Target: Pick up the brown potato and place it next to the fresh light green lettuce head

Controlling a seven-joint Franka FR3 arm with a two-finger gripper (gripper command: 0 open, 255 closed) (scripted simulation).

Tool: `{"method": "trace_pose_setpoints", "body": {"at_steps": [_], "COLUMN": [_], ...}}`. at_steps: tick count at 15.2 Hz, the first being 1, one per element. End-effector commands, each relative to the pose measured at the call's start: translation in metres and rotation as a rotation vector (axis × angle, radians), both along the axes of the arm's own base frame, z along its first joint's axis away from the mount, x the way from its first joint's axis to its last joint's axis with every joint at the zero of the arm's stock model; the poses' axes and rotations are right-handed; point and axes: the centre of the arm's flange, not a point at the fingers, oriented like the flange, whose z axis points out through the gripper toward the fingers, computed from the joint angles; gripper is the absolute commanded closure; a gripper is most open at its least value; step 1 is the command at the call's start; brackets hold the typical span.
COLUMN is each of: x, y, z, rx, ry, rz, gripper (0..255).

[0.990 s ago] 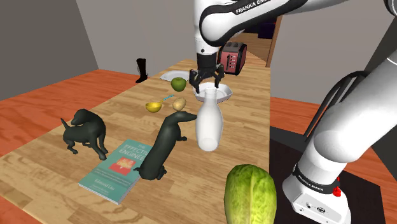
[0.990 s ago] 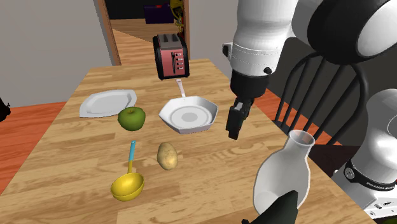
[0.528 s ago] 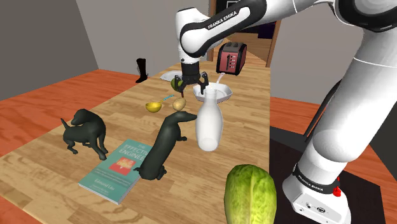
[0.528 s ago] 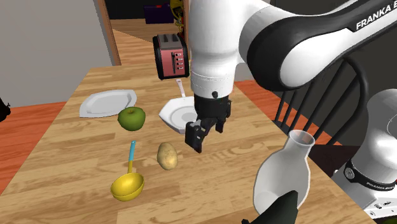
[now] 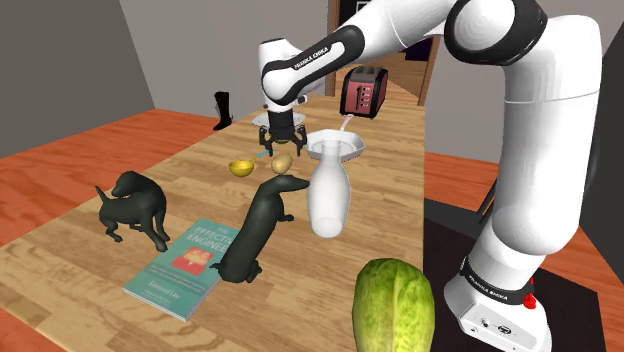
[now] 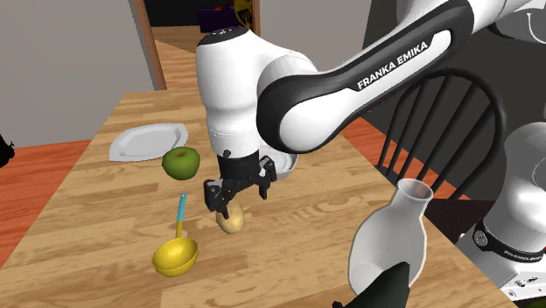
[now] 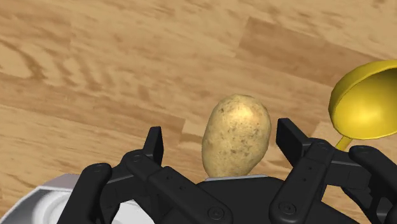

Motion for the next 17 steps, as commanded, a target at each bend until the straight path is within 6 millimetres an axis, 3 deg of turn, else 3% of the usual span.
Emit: {"method": "trace_pose_setpoints", "body": {"at_steps": [1, 3, 10, 17], "x": [0.022, 0.038, 0.037, 0.037], "y": [-0.005, -0.010, -0.012, -0.012], "z": [-0.013, -0.022, -0.062, -0.062], "rx": [0.006, 0.010, 0.010, 0.010], "ry": [-0.003, -0.005, -0.005, -0.005], "rz": [-0.067, -0.113, -0.113, -0.113], "gripper": [0, 0, 0, 0]}}
